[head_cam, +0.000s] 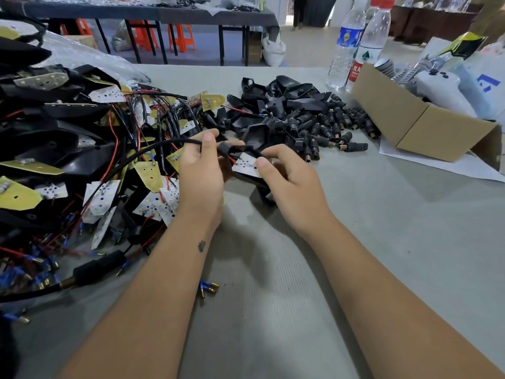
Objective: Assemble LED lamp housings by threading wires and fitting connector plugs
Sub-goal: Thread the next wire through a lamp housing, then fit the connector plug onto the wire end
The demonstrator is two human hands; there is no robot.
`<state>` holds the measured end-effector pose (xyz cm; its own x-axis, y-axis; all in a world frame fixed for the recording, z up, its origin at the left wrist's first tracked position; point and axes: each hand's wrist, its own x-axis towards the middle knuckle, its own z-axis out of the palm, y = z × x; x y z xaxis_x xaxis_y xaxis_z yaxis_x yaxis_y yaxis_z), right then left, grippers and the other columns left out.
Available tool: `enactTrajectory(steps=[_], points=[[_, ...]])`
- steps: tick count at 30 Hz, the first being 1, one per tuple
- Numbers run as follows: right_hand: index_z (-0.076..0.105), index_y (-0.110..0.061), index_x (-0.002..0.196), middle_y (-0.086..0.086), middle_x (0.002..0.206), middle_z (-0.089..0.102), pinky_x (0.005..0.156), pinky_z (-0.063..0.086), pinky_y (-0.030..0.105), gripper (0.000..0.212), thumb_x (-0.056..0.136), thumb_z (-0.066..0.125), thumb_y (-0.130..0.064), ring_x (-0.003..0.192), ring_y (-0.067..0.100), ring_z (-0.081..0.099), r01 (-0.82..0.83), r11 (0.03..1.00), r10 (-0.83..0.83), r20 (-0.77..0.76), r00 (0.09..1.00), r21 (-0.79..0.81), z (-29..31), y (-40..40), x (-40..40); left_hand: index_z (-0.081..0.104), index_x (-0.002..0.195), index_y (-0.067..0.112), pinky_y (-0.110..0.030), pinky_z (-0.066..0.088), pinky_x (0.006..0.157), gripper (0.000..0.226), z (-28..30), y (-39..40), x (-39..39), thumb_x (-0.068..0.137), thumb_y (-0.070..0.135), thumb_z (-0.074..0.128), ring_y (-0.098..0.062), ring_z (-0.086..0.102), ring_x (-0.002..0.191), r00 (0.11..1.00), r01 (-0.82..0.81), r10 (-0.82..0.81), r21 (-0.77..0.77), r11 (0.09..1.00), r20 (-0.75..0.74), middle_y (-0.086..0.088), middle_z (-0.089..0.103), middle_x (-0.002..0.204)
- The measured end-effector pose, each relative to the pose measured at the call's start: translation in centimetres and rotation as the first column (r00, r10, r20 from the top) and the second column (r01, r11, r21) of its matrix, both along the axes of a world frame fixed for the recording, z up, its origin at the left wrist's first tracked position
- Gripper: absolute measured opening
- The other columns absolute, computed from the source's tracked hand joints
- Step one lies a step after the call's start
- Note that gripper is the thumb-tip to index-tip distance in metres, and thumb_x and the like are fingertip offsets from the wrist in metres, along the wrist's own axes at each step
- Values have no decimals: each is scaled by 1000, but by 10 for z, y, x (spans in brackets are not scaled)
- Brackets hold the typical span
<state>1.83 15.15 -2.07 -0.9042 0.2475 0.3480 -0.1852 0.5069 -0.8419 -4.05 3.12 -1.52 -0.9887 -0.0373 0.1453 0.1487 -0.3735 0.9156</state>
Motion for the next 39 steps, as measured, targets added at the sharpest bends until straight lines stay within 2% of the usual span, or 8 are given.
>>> enactTrajectory(steps=[5, 9, 13, 18, 24, 31, 35, 39], points=[[57, -26, 92, -6, 74, 60, 68, 43, 35, 42, 95, 26, -55, 77, 14, 55, 107, 979, -109, 2, 994, 173, 1, 1, 3, 55, 99, 21, -43, 48, 92, 23, 1, 1, 1, 107, 22, 33, -20, 64, 82, 1000, -1, 0, -99, 995, -11, 1, 71, 65], [50, -23, 77, -2, 83, 62, 75, 36, 38, 36, 102, 32, -41, 94, 27, 54, 303, 887, -350, 80, 933, 348, 1, 15, -4, 56, 97, 11, -22, 48, 56, 24, 8, -2, 13, 106, 19, 35, -16, 58, 54, 947, 319, -318, 31, 947, -39, -5, 65, 59], [55, -28, 130, 0, 146, 41, 110, 15, 38, 38, 100, 37, -42, 138, 20, 26, 428, 801, -513, 111, 851, 418, -1, 21, -9, 57, 97, 9, -19, 45, 47, 24, 11, -2, 21, 105, 18, 36, -15, 57, 49, 805, 592, -593, -79, 802, 9, -7, 62, 57], [67, -16, 95, 1, 90, 64, 84, 46, 32, 26, 101, 44, -27, 89, 13, 58, 210, 946, -224, -33, 974, -248, 7, 14, -4, 56, 99, 7, -21, 46, 49, 17, 6, 1, 19, 98, 17, 43, -17, 56, 47, 561, 817, -824, -212, 536, 81, -7, 60, 52], [70, -9, 84, 14, 77, 68, 82, 49, 39, 37, 101, 46, -31, 74, 31, 58, -63, 752, 197, 132, 971, -656, 16, 13, -5, 58, 103, 5, -21, 48, 50, 24, 7, -2, 15, 95, 20, 42, -16, 58, 50, 366, 903, -909, -311, 295, 200, -5, 62, 54], [58, -10, 77, 1, 66, 63, 33, 30, 17, 28, 102, 48, -19, 38, 10, 38, -69, 700, 140, 41, 989, -711, 15, 15, -2, 67, 89, 7, -18, 49, 54, 31, 7, 0, 22, 102, 23, 44, -15, 62, 53, 508, 841, -830, -340, 421, 230, -8, 66, 60], [51, -13, 83, -5, 48, 51, 37, 34, 19, 24, 104, 44, -22, 40, 9, 39, 23, 701, 19, 51, 998, -713, 11, 15, -8, 65, 91, 2, -31, 42, 70, 31, 4, 11, 24, 101, 25, 47, -31, 48, 66, 690, 722, -674, -317, 615, 264, -18, 57, 76], [45, -16, 84, -9, 41, 44, 42, 32, 20, 24, 106, 38, -21, 38, 7, 36, 96, 816, -78, 55, 995, -571, 7, 15, -11, 66, 79, 9, -16, 45, 43, 28, 5, 15, 24, 98, 15, 47, -14, 59, 47, 826, 563, -498, -436, 702, 264, -8, 64, 60]])
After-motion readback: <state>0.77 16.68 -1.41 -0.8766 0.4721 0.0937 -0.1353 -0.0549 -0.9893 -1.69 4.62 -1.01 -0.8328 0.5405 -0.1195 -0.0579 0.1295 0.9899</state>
